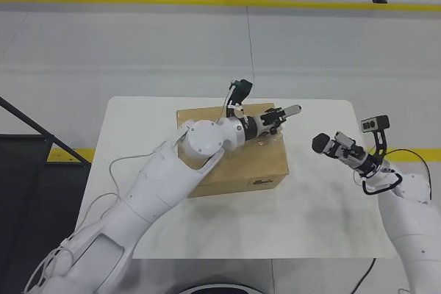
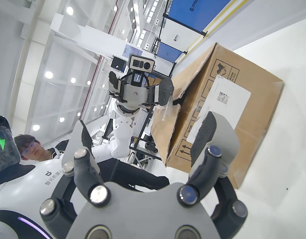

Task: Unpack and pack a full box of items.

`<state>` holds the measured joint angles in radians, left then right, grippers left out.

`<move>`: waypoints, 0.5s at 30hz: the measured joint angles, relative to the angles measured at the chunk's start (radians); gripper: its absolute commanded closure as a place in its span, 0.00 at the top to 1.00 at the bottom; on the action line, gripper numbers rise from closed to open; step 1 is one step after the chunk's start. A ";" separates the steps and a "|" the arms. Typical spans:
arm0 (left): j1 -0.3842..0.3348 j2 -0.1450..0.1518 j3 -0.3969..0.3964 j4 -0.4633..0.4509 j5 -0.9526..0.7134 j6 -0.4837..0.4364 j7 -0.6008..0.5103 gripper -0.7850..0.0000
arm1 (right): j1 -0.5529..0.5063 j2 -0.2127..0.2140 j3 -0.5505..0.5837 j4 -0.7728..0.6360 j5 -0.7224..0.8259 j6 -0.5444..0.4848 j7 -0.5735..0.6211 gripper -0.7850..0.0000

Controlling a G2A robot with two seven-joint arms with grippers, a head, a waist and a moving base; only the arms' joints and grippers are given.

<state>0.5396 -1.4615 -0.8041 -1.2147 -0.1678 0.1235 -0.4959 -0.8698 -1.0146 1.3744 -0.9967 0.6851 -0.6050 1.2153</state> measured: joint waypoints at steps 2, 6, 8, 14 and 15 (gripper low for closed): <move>-0.018 -0.012 0.014 0.026 -0.011 -0.007 0.008 1.00 | -0.006 0.004 0.006 0.004 0.005 0.000 0.000 1.00; -0.056 -0.039 0.036 0.074 -0.035 -0.034 0.045 1.00 | -0.012 0.010 0.015 0.019 0.016 0.003 0.003 1.00; -0.070 -0.049 0.043 0.089 -0.047 -0.045 0.056 1.00 | -0.011 0.012 0.017 0.025 0.020 0.005 0.005 1.00; -0.100 -0.075 0.043 0.117 -0.066 -0.082 0.104 1.00 | 0.003 0.018 0.014 0.036 0.025 0.011 0.011 1.00; -0.102 -0.077 0.036 0.113 -0.065 -0.091 0.113 1.00 | 0.007 0.019 0.012 0.036 0.025 0.013 0.013 1.00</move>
<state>0.4374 -1.5387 -0.7677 -1.1015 -0.2332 0.0328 -0.3831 -0.8626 -0.9952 1.3867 -0.9607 0.7103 -0.5923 1.2279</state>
